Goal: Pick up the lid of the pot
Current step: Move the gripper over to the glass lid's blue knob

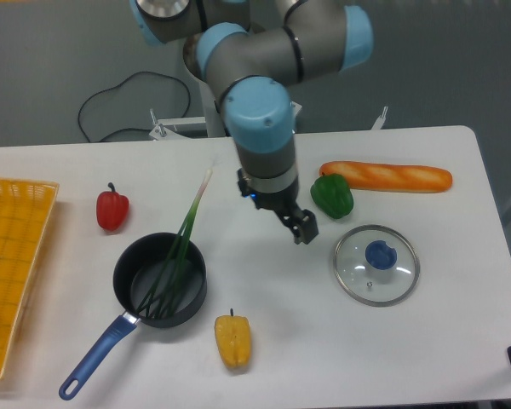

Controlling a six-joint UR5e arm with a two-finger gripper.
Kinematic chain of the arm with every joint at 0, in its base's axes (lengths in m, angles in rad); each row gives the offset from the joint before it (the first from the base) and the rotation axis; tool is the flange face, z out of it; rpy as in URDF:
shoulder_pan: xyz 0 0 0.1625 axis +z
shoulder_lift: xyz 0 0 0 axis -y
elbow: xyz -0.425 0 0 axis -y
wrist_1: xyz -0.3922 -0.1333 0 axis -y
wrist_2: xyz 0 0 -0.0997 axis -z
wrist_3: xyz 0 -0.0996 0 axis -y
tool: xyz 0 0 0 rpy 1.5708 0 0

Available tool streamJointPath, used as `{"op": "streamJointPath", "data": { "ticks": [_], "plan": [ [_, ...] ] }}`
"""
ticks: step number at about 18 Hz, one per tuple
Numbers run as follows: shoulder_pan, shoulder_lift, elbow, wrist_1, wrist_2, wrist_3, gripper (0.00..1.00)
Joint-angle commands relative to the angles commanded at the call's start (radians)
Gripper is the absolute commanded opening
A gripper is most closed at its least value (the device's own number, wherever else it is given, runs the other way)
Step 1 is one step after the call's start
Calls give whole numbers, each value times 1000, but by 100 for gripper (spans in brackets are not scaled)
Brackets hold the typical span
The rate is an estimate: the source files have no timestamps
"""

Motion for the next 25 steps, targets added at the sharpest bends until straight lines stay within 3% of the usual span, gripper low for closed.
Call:
{"op": "streamJointPath", "data": {
  "ticks": [7,19,25],
  "plan": [
    [18,-6,5,11,0,51,100],
    [143,-43,0,11,-40,313,100],
    [161,-46,-6,23,-41,319,100]
  ]
}}
